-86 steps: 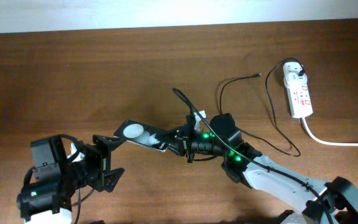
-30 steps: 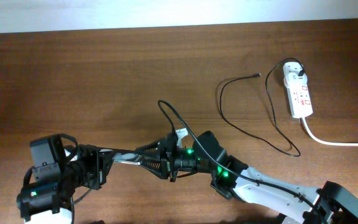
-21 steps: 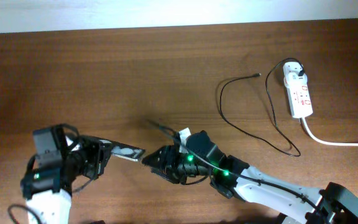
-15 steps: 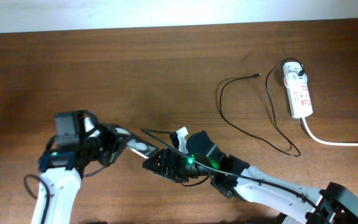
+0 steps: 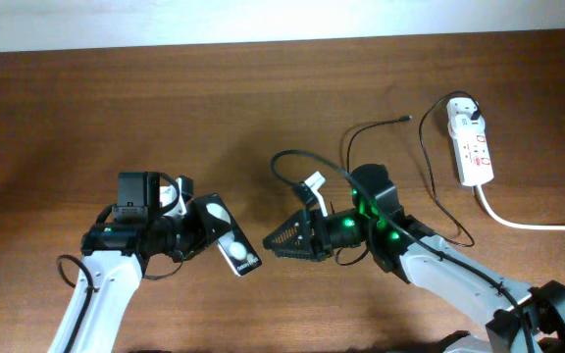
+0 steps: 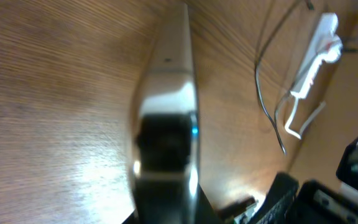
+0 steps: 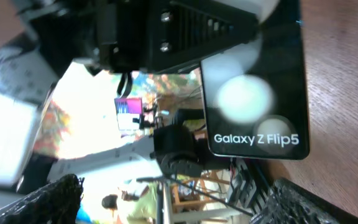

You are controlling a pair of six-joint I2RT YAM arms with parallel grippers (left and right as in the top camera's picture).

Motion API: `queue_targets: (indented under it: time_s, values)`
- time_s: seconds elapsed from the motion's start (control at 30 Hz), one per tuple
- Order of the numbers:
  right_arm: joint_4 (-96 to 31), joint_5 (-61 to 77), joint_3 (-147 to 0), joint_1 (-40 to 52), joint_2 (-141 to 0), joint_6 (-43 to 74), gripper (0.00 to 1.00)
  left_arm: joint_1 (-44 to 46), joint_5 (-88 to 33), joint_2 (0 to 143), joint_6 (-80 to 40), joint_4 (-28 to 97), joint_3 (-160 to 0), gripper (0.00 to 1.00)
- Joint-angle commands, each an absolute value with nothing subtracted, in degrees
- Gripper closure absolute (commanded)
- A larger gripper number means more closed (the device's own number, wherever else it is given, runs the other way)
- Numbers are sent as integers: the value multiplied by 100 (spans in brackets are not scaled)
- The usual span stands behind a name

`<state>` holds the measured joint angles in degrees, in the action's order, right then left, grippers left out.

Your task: Plug charger to phone and switch on socket

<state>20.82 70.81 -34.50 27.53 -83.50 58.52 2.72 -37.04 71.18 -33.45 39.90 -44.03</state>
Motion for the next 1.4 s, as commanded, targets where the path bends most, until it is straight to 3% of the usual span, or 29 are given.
queue_targets:
  time_s: [0.0,0.13,0.17,0.27,0.4,0.57,0.67,0.8,1.03,1.2,1.37]
  values:
    - [2102,7338,-3479,2703,-8276,5273,1,296,-4388,7124,-2982,4154,-4434,100]
    - [1848,5293,-3479,2696,-8285,4779,2,351,-4418,7124,-2982,4595,-4434,100]
    - [1527,4766,-3479,2696,-8285,4595,11,373,-4418,7124,-2982,4748,-4434,100]
    - [268,3247,-3485,2687,-8285,3977,18,375,-4418,7124,-2985,4952,-4434,100]
    - [-1503,1809,-3903,2687,-8263,3426,18,375,-4416,7124,-2987,5043,-4434,100]
    - [-3966,-49,-5693,2687,-8265,3430,18,375,-4351,7124,-2989,5041,-4434,100]
    - [-4661,-1144,-6652,2685,-8287,3433,18,375,-4351,7124,-2989,4958,-4434,100]
    - [-5000,-1415,-7373,2263,-8425,3498,18,375,-4351,7124,-2989,4958,-4434,100]
    - [-5784,-1227,-9144,886,-10143,3489,18,375,-4071,7124,-2993,4910,-4434,100]
    - [-5787,-1225,-10294,823,-11710,3651,21,375,-4071,7124,-3037,4735,-4434,100]
    - [-5017,-1232,-10331,816,-12484,4534,28,375,-4071,7124,-3035,4716,-4434,100]
